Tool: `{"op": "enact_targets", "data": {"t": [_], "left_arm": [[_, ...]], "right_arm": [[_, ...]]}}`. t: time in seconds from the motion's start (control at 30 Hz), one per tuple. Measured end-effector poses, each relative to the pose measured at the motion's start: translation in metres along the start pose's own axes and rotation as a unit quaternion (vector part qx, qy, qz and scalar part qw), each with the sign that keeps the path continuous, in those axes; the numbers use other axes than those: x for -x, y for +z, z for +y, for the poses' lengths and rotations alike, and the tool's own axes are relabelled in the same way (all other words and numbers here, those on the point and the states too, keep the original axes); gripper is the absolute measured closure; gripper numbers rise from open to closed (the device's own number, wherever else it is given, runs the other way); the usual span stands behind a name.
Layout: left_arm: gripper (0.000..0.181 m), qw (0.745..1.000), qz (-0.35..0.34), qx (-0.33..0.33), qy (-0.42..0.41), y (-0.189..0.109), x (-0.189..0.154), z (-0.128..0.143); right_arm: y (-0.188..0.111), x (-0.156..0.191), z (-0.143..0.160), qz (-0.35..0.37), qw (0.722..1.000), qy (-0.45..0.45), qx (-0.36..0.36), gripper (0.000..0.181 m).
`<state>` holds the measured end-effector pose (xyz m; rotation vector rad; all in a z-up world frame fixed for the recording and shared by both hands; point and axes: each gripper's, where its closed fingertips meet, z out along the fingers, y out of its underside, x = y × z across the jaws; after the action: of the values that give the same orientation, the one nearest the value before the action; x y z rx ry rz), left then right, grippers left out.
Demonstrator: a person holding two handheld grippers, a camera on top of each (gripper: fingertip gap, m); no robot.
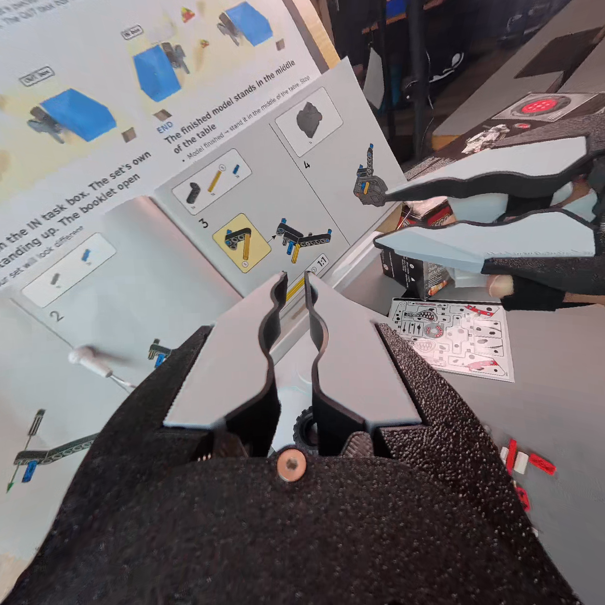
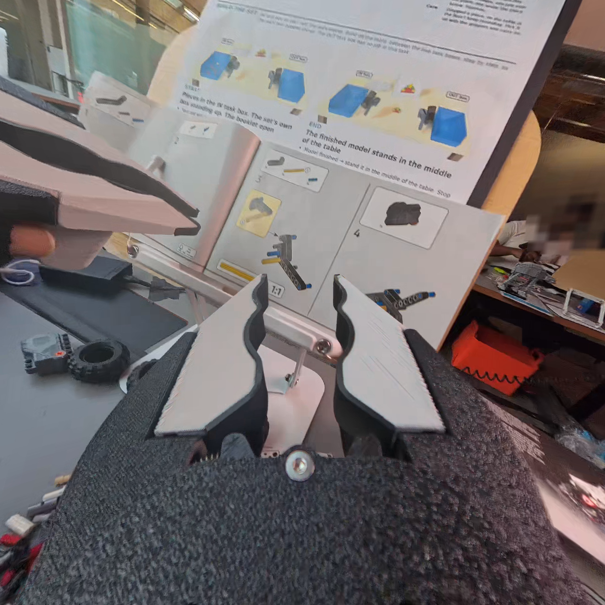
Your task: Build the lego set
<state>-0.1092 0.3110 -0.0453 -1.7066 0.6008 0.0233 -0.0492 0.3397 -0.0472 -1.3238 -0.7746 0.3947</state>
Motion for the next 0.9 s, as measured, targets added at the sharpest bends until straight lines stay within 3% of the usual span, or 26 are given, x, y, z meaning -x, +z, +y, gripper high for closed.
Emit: {"op": "enact_targets", "data": {"t": [0.1, 0.23, 0.3, 0.37, 0.4, 0.43, 0.57, 0.63, 0.73, 0.8, 0.9], "left_arm": [[0.171, 0.999, -0.005, 0.044, 0.017, 0.032, -0.009, 0.008], [0.181, 0.994, -0.030, 0.096, 0.041, 0.057, -0.005, 0.024], [0.180, 0.995, -0.038, 0.088, 0.037, 0.058, -0.002, 0.025], [0.181, 0.995, -0.034, 0.085, 0.025, 0.058, -0.002, 0.025], [0.181, 0.996, -0.033, 0.084, 0.023, 0.058, -0.002, 0.025], [0.181, 0.996, -0.034, 0.083, 0.024, 0.058, -0.002, 0.025], [0.180, 0.996, -0.046, 0.070, 0.032, 0.059, -0.002, 0.025], [0.180, 0.996, -0.049, 0.068, 0.033, 0.058, -0.002, 0.025], [0.180, 0.996, -0.047, 0.071, 0.031, 0.058, -0.002, 0.025], [0.180, 0.996, -0.047, 0.069, 0.026, 0.058, -0.002, 0.025], [0.180, 0.996, -0.052, 0.066, 0.021, 0.059, -0.001, 0.025]], "right_arm": [[-0.013, -0.005, 0.046, 0.013, 0.999, -0.026, 0.043, 0.155], [-0.006, -0.007, 0.091, 0.033, 0.991, -0.081, 0.102, 0.139], [0.002, -0.019, 0.100, 0.069, 0.982, -0.124, 0.123, 0.129], [0.003, -0.034, 0.099, 0.109, 0.969, -0.177, 0.131, 0.154], [0.001, -0.038, 0.097, 0.118, 0.966, -0.191, 0.127, 0.160], [-0.001, -0.040, 0.093, 0.128, 0.967, -0.191, 0.111, 0.153], [-0.006, -0.032, 0.088, 0.067, 0.994, 0.016, 0.080, 0.146], [-0.003, -0.025, 0.079, 0.009, 0.985, 0.167, 0.051, 0.141], [-0.002, -0.030, 0.071, -0.017, 0.930, 0.367, 0.018, 0.132], [-0.002, -0.037, 0.071, -0.009, 0.883, 0.469, -0.007, 0.144], [0.000, -0.048, 0.080, 0.014, 0.834, 0.552, -0.015, 0.161]]}}
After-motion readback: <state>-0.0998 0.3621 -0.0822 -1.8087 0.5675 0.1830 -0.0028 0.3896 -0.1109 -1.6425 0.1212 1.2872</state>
